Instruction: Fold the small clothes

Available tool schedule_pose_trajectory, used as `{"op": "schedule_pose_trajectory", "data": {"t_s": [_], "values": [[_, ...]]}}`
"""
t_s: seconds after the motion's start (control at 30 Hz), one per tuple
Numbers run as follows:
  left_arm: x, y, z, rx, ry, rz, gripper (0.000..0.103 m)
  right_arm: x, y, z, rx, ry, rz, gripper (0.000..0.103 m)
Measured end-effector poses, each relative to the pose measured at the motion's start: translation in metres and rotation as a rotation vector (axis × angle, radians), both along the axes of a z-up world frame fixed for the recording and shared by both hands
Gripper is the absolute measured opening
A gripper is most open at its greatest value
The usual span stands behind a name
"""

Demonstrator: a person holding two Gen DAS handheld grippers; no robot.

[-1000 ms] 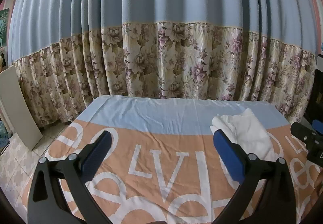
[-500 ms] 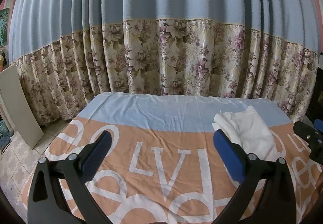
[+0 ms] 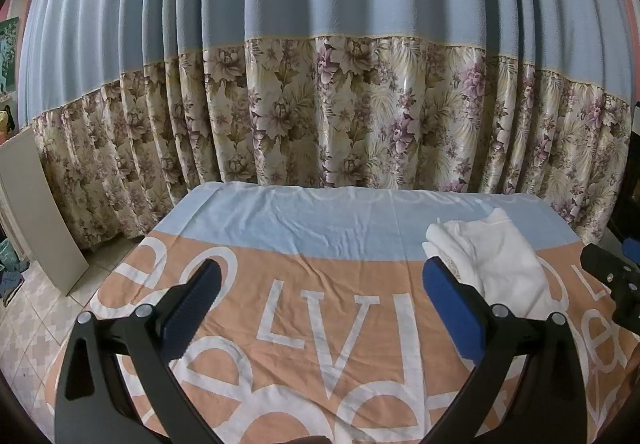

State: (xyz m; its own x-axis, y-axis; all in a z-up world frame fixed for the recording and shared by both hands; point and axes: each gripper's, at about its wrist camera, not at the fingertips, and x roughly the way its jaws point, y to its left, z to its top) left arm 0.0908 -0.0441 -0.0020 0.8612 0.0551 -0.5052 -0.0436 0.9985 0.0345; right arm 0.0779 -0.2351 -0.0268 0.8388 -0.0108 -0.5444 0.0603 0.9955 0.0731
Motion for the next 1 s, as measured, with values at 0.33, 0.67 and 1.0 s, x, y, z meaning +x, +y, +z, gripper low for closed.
{"op": "schedule_pose_trajectory", "data": {"t_s": [0.33,0.67,1.0], "values": [[-0.0014,0.0002,-0.0034,-0.011,0.005,-0.005,0.101,0.0018,0.0019,-0.0002,-0.004,0.001,0.006,0.1],[-0.0022,-0.0017,-0.0039,0.0,0.004,-0.009,0.101,0.0027,0.0041,-0.0011,0.0,0.006,0.006,0.1],[-0.0026,-0.0086,-0.005,0.01,0.001,-0.031,0.101,0.0029,0.0052,-0.0031,-0.004,0.004,0.005,0.1]]}}
